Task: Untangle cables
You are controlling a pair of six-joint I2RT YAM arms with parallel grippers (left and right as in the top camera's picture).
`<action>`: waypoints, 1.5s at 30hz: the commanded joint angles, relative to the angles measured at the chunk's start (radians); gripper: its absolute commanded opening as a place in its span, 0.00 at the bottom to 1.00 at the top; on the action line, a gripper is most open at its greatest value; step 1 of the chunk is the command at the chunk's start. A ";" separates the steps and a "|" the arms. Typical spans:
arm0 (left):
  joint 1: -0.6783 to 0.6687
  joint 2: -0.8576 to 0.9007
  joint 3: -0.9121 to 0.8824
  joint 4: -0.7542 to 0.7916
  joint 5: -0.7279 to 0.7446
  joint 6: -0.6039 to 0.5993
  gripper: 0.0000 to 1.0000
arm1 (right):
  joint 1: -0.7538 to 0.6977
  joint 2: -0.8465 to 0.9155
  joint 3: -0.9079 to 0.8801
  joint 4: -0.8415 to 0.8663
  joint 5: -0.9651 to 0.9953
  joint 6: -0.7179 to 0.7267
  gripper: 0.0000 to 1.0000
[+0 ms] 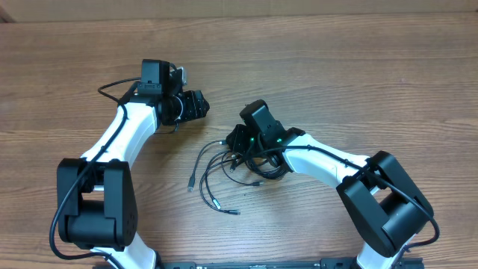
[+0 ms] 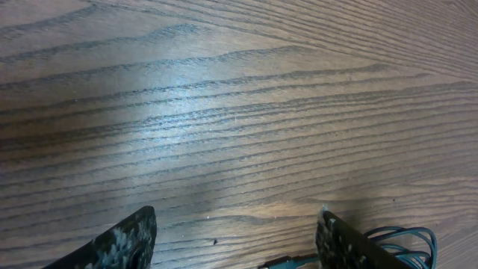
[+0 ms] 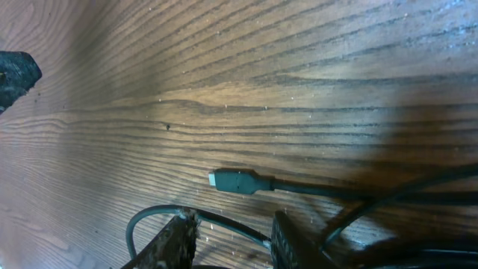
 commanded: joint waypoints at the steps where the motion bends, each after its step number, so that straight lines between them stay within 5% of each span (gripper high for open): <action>1: -0.006 0.006 0.010 0.004 0.011 -0.005 0.69 | -0.001 0.005 -0.009 -0.006 -0.012 0.004 0.32; 11: -0.006 0.006 0.010 0.004 0.011 -0.005 0.69 | -0.002 0.037 -0.009 0.051 0.109 0.005 0.32; 25: -0.006 0.006 0.010 0.004 0.011 -0.005 0.69 | -0.042 0.004 0.001 -0.005 -0.353 -0.015 0.24; 33: -0.006 0.006 0.010 0.004 0.011 -0.005 0.69 | -0.045 -0.005 0.002 -0.262 -0.241 -0.061 0.25; 45: -0.006 0.006 0.010 0.005 0.008 -0.005 0.70 | -0.005 -0.004 0.001 -0.220 -0.160 -0.060 0.28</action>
